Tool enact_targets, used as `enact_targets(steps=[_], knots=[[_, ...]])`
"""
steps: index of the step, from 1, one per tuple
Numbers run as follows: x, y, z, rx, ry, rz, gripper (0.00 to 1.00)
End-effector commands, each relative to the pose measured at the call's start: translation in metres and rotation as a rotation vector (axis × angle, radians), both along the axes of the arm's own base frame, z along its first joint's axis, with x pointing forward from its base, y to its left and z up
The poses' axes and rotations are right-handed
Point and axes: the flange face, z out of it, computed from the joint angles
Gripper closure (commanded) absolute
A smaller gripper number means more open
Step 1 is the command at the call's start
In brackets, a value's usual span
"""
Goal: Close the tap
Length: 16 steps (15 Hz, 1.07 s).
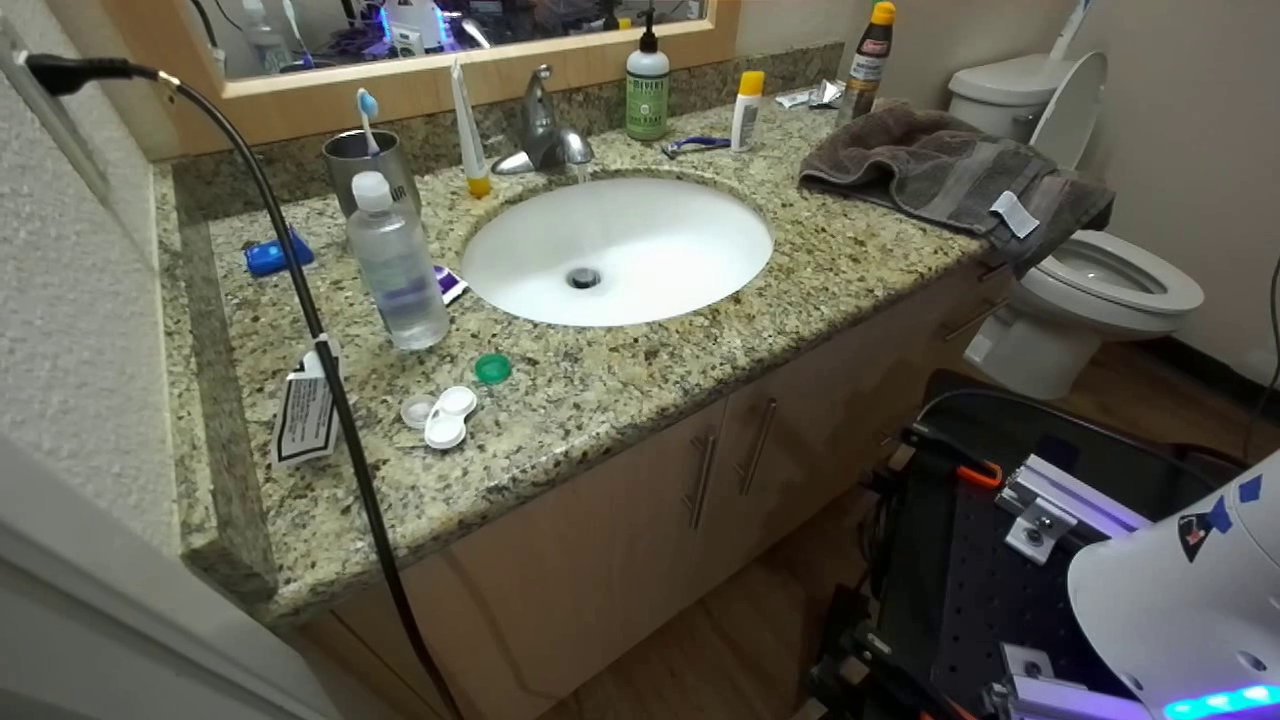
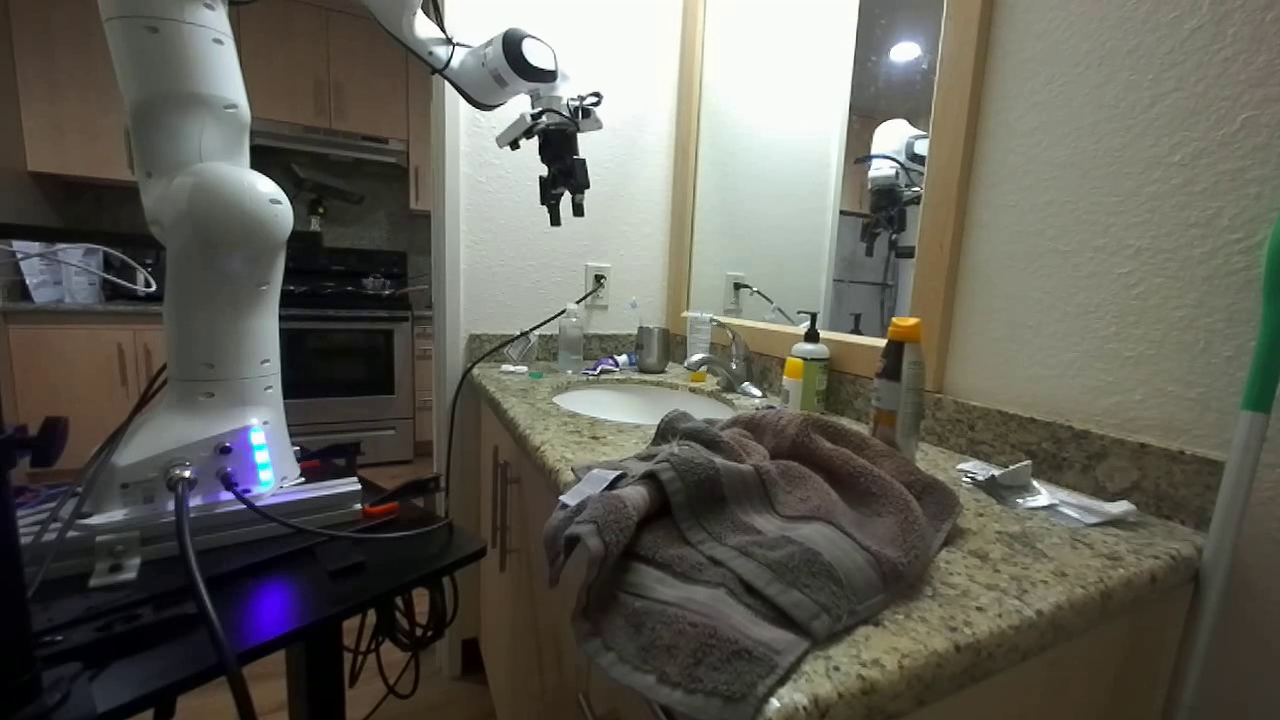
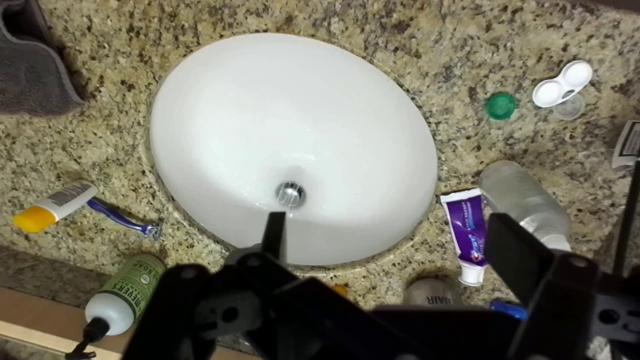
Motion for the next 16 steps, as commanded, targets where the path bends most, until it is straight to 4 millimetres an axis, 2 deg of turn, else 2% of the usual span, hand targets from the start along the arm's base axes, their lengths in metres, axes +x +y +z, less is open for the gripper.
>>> enact_targets(steps=[1,6,8,9,10,11,13,15,16], knots=[[0.040,-0.031,-0.032,-0.066,-0.046,-0.160,0.00],[0.101,-0.091,-0.068,-0.026,-0.136,-0.445,0.00],[0.122,-0.103,-0.079,0.083,-0.108,-0.514,0.00],[0.128,-0.105,-0.078,0.126,-0.088,-0.548,0.00],[0.130,-0.102,-0.075,0.130,-0.059,-0.556,0.00],[0.117,-0.102,-0.082,0.098,-0.094,-0.521,0.00],[0.127,-0.103,-0.080,0.113,-0.077,-0.538,0.00],[0.129,-0.104,-0.079,0.121,-0.059,-0.524,0.00],[0.130,-0.116,-0.080,0.154,-0.009,-0.498,0.00]])
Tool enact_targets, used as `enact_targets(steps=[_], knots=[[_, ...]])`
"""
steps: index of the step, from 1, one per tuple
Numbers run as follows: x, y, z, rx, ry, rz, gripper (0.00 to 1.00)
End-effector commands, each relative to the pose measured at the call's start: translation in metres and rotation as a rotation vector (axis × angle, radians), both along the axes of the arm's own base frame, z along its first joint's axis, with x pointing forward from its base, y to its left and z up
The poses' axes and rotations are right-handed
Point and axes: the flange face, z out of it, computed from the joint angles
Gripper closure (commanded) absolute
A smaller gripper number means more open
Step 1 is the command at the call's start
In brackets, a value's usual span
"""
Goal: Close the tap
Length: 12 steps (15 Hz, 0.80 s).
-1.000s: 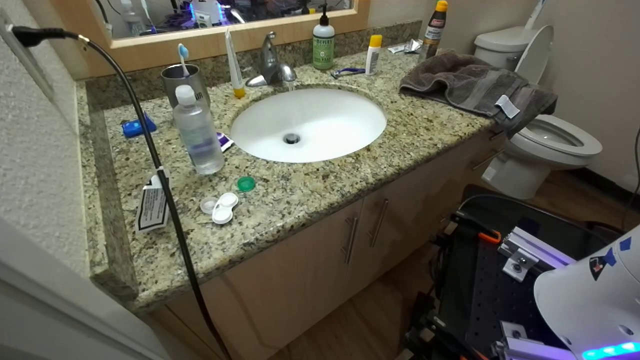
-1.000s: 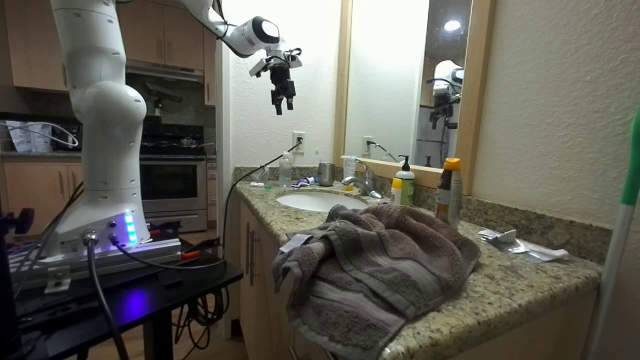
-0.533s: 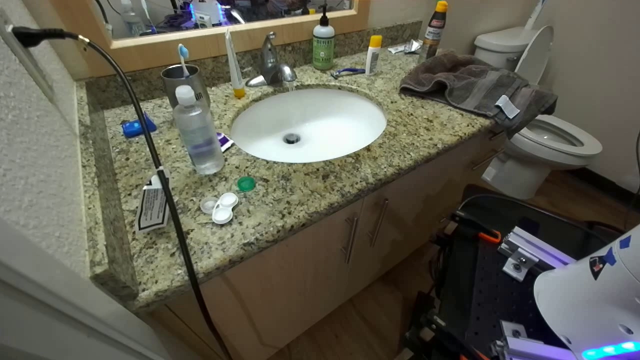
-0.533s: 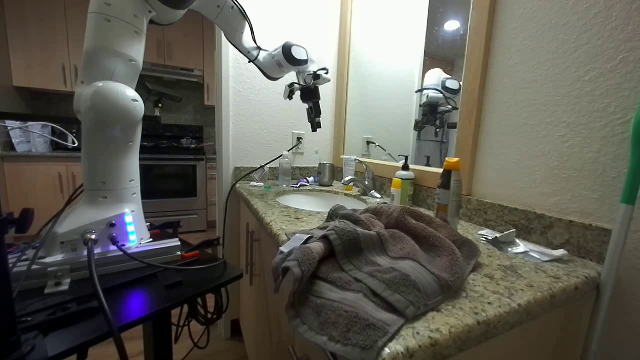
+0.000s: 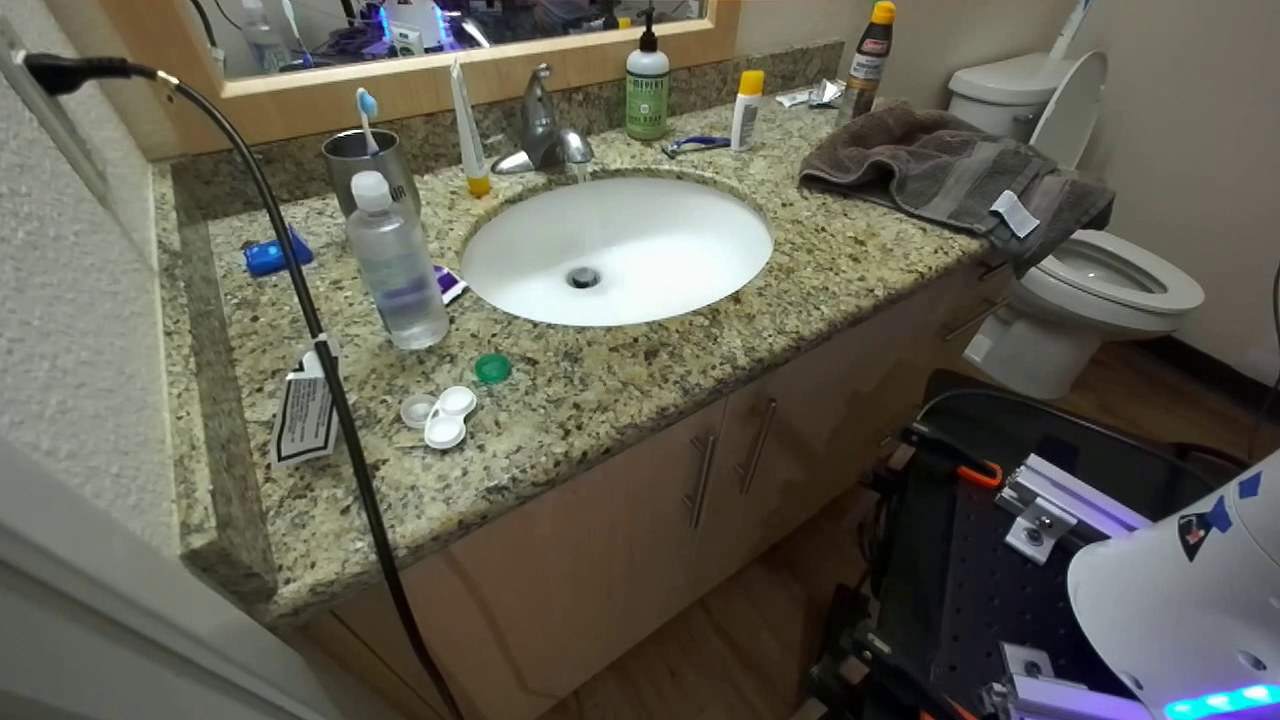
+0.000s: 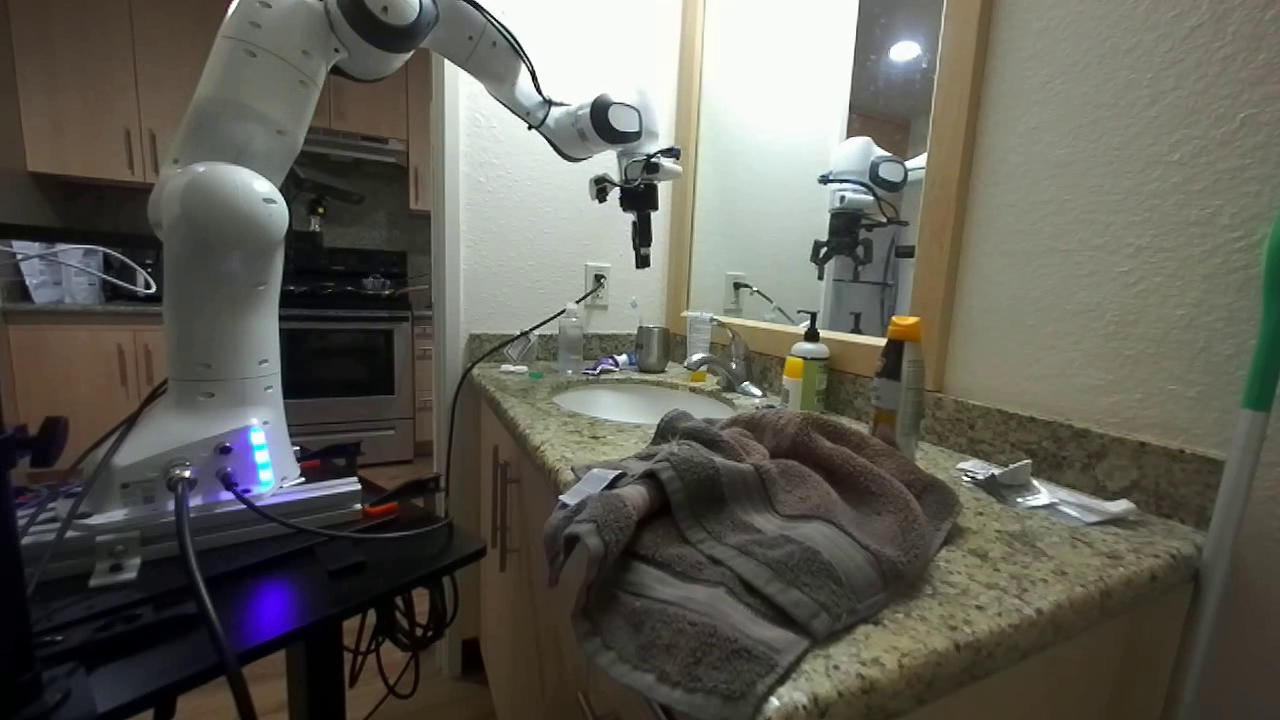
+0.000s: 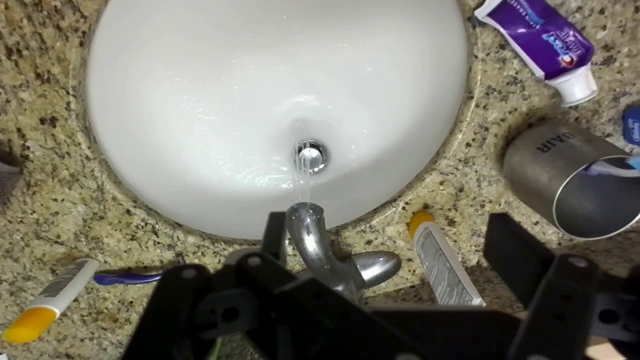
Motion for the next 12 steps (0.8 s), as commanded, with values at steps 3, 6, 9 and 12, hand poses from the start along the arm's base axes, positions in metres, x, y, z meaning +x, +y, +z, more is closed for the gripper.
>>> enact_targets(steps=[3,6,9,12], knots=[[0.011,-0.059,-0.012,0.154,0.136,0.068,0.00],[0.017,-0.108,-0.025,0.120,0.185,-0.084,0.00],[0.012,-0.115,-0.029,0.101,0.160,-0.108,0.00],[0.020,-0.111,-0.042,0.108,0.177,-0.081,0.00]])
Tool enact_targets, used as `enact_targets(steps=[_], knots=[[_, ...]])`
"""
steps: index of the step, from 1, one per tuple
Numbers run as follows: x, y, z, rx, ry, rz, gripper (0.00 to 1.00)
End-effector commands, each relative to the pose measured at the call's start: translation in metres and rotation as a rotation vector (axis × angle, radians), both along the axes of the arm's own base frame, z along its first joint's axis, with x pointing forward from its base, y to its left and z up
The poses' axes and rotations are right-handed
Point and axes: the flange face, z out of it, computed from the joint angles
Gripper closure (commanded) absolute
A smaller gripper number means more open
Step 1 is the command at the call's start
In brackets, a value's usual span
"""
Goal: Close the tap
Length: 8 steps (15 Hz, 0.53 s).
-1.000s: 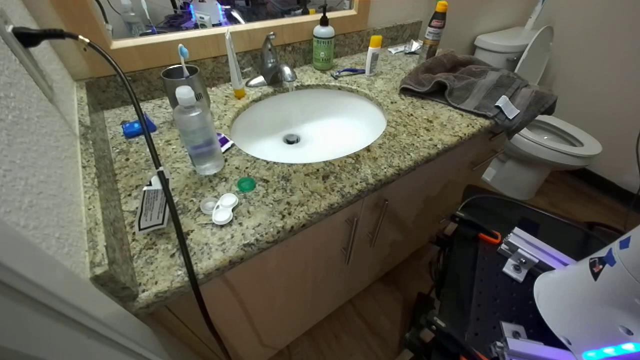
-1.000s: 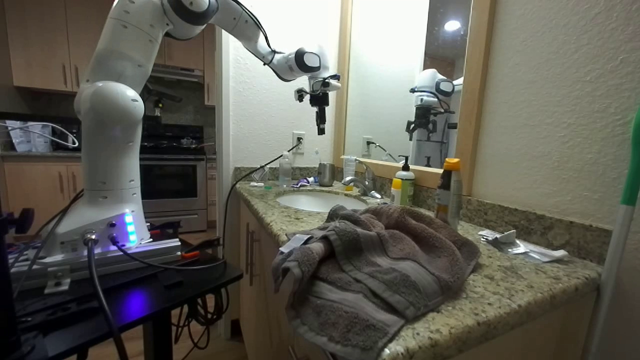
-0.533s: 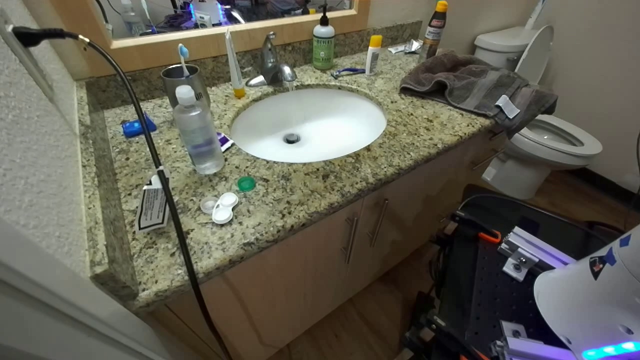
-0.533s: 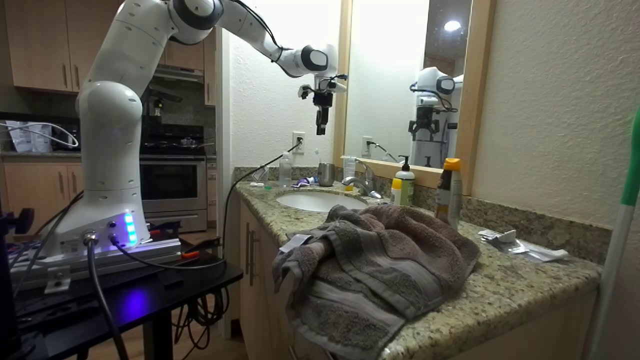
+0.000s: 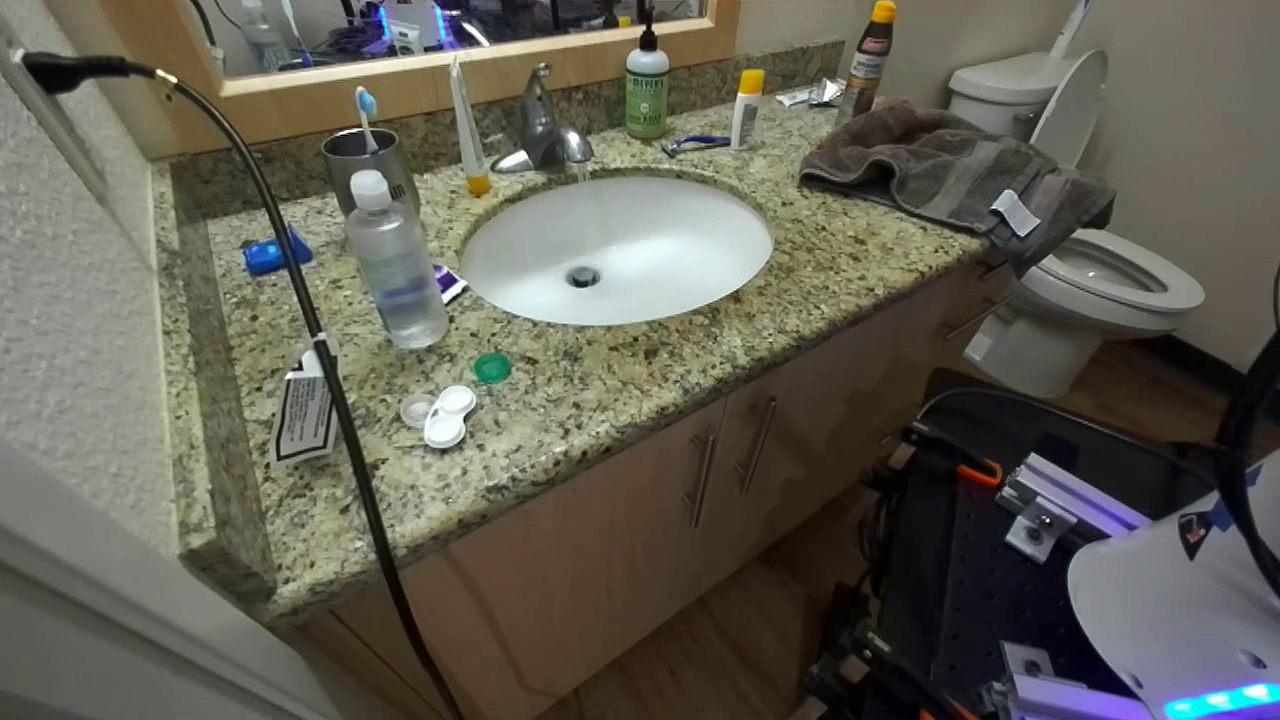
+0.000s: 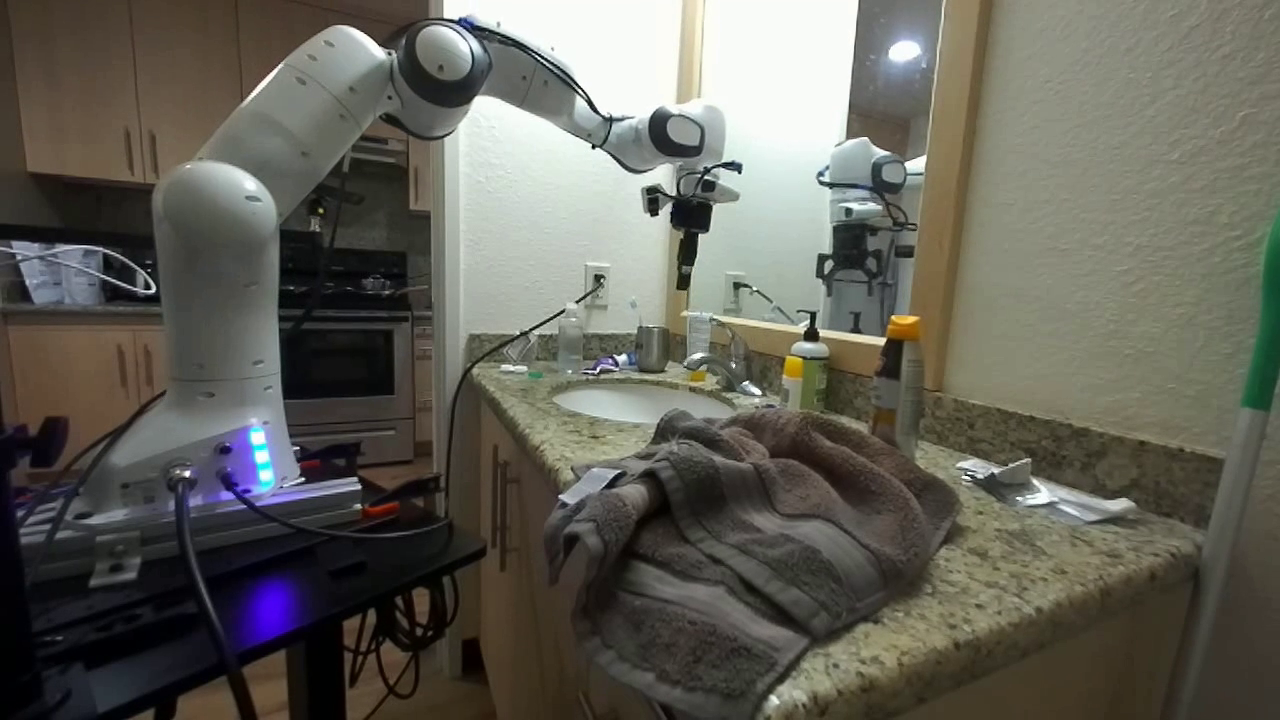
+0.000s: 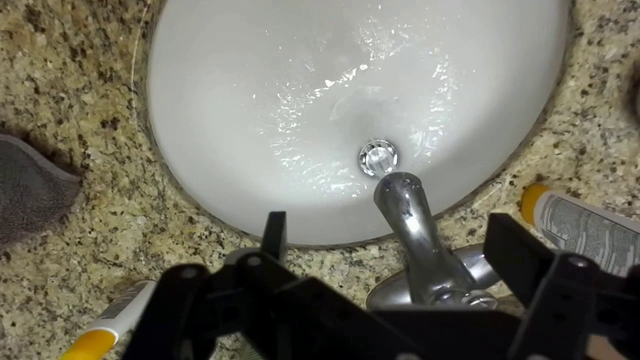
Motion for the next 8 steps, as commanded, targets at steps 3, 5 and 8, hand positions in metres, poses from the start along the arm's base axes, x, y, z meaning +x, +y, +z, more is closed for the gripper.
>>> enact_targets(steps=[3,5,8], knots=[[0.002,-0.009,-0.033,0.110,0.056,0.213,0.00],[0.005,-0.027,-0.049,0.110,0.078,0.286,0.00],[0.015,-0.044,-0.062,0.081,0.057,0.257,0.00]])
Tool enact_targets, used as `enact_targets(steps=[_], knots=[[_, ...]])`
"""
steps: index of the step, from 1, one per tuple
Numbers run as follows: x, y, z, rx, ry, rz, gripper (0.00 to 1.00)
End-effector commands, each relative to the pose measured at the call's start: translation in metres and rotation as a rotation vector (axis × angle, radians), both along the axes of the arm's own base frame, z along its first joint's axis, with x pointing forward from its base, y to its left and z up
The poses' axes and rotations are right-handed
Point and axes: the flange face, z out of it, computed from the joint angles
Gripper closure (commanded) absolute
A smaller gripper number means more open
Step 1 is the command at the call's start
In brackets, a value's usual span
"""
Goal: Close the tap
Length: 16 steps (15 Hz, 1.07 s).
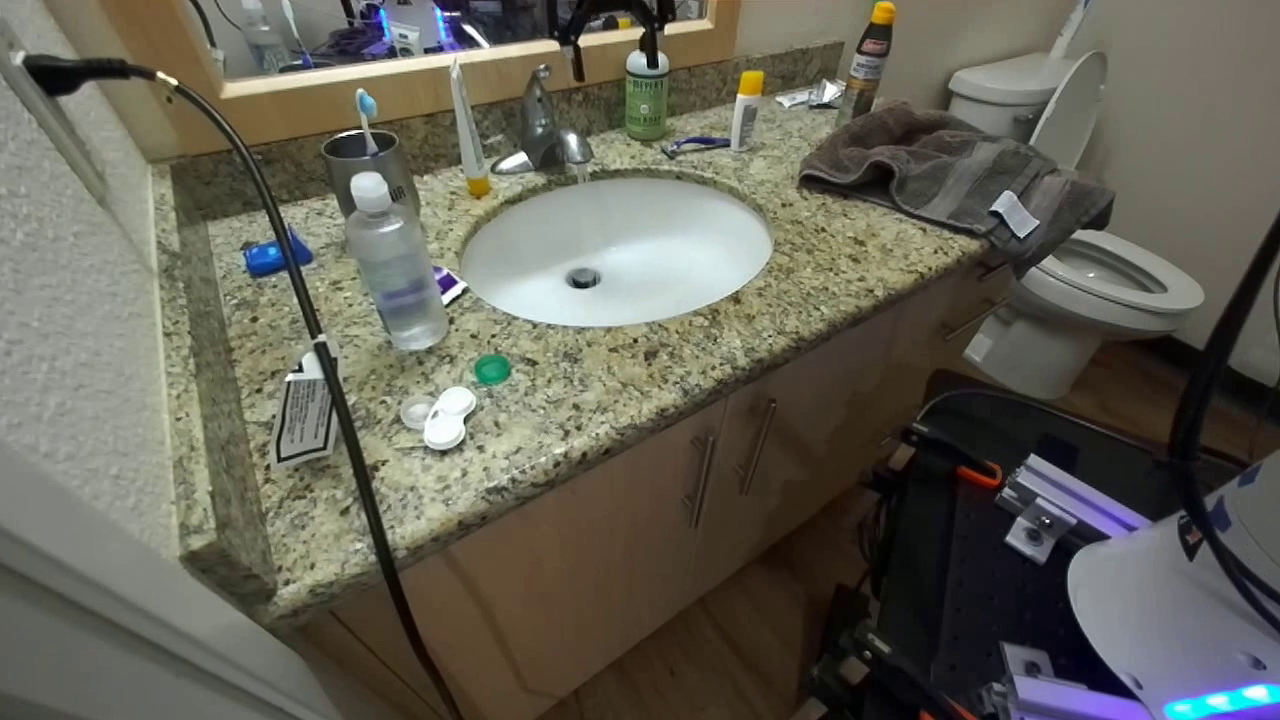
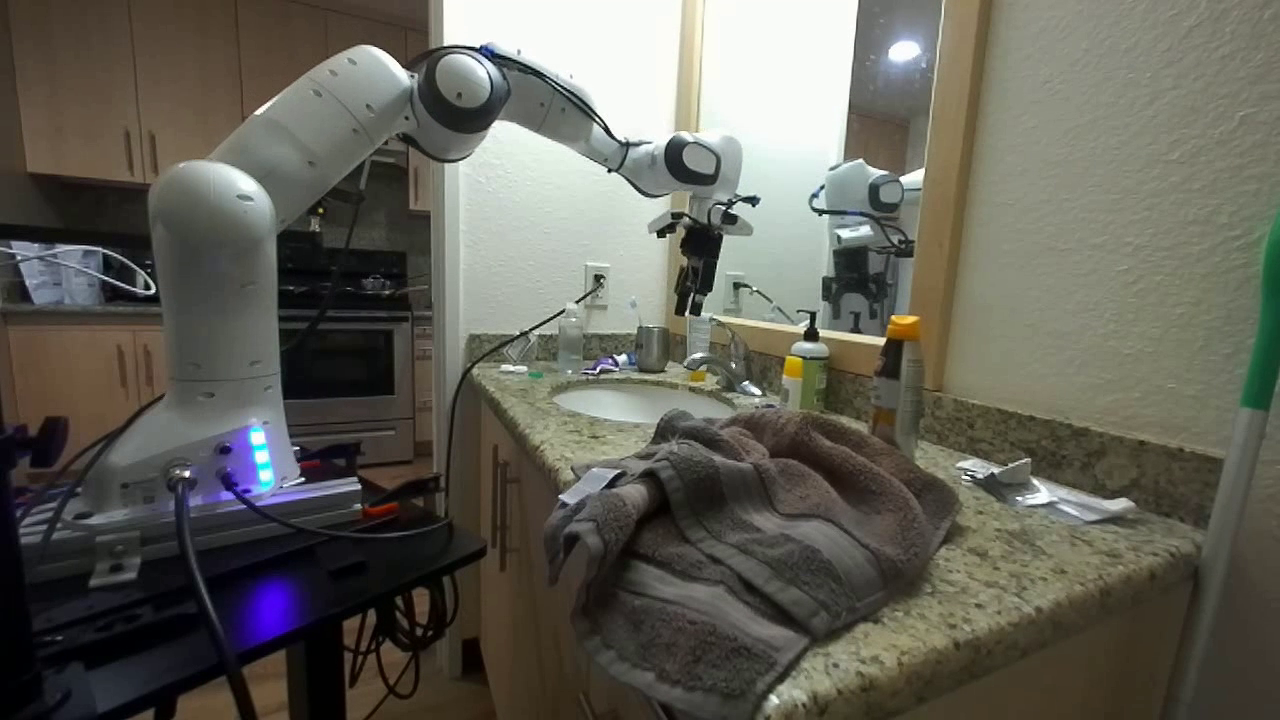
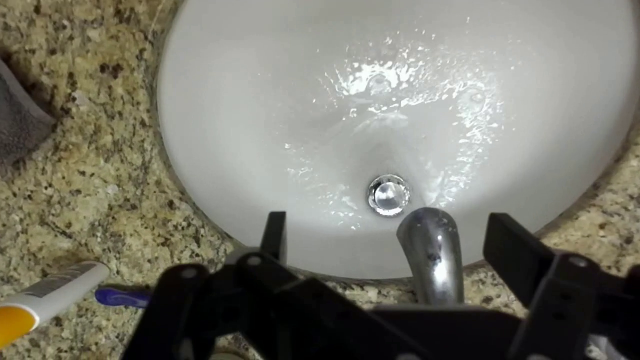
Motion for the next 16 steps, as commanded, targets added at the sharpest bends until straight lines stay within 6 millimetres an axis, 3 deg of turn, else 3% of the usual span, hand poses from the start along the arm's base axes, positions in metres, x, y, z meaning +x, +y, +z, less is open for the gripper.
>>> enact_targets(steps=[1,4,12,16], knots=[[0.002,-0.008,-0.006,-0.003,-0.002,-0.005,0.00],[0.009,-0.016,-0.014,-0.013,-0.011,-0.009,0.00],[0.030,0.001,-0.056,0.058,0.033,0.123,0.00],[0.049,0.005,-0.045,0.034,-0.067,0.099,0.00]])
